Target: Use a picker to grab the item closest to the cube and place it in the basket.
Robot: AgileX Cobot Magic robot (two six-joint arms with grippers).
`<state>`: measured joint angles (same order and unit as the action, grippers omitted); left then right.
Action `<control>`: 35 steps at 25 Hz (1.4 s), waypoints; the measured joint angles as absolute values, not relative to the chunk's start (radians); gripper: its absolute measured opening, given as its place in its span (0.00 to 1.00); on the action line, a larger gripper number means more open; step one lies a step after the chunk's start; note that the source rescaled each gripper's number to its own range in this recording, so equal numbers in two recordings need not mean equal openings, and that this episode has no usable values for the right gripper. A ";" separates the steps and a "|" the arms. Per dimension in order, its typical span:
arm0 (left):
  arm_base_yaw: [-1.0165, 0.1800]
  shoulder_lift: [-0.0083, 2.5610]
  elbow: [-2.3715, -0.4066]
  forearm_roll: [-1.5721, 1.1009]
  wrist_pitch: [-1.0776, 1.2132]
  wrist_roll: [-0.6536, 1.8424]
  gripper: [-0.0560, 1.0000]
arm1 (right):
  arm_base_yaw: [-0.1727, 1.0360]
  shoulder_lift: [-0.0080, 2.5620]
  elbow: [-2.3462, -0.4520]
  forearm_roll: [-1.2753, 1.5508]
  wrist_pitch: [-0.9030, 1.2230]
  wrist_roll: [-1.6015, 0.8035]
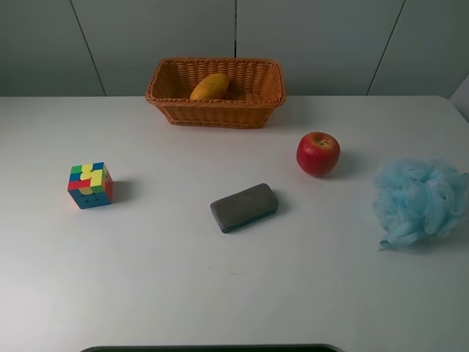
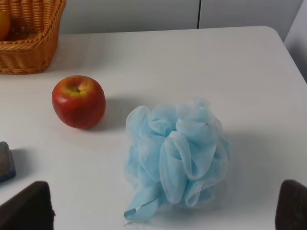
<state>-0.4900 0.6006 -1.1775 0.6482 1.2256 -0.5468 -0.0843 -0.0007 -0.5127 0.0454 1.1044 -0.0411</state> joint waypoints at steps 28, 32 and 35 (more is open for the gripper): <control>0.000 0.000 -0.521 0.160 1.110 -0.286 0.96 | -0.084 -0.001 -0.513 0.045 1.107 -0.045; 0.000 0.000 -0.521 0.158 1.105 -0.240 0.96 | -0.084 -0.001 -0.513 0.045 1.107 -0.045; 0.000 0.000 -0.521 0.158 1.103 -0.224 0.96 | -0.084 -0.001 -0.513 0.045 1.107 -0.045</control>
